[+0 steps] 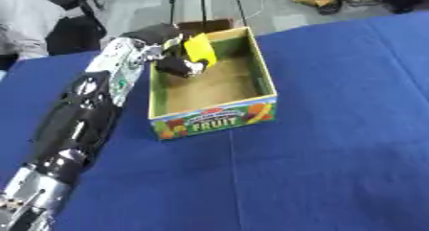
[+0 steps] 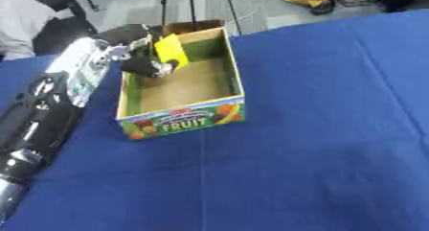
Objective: Pick up objects on the table and place them in the box.
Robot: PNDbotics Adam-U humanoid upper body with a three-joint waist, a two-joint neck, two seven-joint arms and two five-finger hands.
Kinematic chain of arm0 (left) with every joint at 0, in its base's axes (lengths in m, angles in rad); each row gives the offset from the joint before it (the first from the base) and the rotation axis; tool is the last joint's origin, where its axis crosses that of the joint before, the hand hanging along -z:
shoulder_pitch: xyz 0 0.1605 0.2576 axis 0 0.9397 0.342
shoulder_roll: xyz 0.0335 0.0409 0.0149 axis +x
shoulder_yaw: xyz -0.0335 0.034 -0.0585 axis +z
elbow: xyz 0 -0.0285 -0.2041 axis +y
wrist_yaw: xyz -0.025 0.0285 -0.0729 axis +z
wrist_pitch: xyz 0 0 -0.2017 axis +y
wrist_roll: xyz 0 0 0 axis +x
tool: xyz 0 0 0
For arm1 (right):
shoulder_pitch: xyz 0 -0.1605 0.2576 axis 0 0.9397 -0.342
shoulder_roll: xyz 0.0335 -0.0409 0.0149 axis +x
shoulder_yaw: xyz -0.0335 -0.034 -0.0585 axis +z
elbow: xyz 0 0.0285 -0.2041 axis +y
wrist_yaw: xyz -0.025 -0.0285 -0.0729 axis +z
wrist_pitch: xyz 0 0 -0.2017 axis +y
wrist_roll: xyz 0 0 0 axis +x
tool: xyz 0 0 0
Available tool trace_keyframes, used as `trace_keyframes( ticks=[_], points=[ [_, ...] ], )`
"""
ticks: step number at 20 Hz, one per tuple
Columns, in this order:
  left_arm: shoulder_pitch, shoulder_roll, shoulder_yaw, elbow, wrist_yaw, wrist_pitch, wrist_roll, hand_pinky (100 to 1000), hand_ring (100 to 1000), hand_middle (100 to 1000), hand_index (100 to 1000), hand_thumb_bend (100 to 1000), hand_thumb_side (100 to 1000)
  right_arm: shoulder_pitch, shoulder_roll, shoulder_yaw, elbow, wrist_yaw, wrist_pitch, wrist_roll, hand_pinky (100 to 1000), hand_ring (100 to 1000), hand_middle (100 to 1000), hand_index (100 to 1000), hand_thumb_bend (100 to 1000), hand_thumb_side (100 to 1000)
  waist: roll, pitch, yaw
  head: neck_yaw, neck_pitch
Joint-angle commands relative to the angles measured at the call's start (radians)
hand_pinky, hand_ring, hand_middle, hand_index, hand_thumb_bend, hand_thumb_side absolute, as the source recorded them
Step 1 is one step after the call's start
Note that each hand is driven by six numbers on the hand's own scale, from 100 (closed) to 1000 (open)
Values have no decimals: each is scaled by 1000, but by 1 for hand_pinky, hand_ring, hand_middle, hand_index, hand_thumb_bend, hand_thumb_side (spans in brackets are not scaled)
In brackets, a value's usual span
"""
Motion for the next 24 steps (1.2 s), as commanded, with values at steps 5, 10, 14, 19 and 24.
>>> trace_keyframes(
  ticks=[5,10,14,19,24],
  points=[
    [-18,9,-3,15,-49,-14,-10,575,736,709,884,228,858,-7,-16,-1,-15,3,0,2,706,813,605,752,100,701,-5,-18,-1,6,-8],
    [-14,10,0,15,-95,-41,-39,614,775,748,957,570,856,-1,-15,2,-15,5,-1,8,706,813,605,753,100,700,-5,-21,-1,5,-9],
    [-11,22,0,11,-149,-22,-60,706,832,817,1000,716,852,0,-14,5,-15,4,1,13,708,814,605,753,100,701,-5,-25,1,3,-7],
    [-16,19,48,-61,-156,2,-13,606,759,735,927,608,993,4,-11,4,-15,1,5,15,708,814,605,753,100,699,-9,-33,10,-3,0],
    [-52,10,152,-170,-91,57,54,438,609,597,779,354,943,12,-8,-6,-15,-2,9,6,707,813,606,753,100,697,-19,-45,34,-19,13]
  ],
)
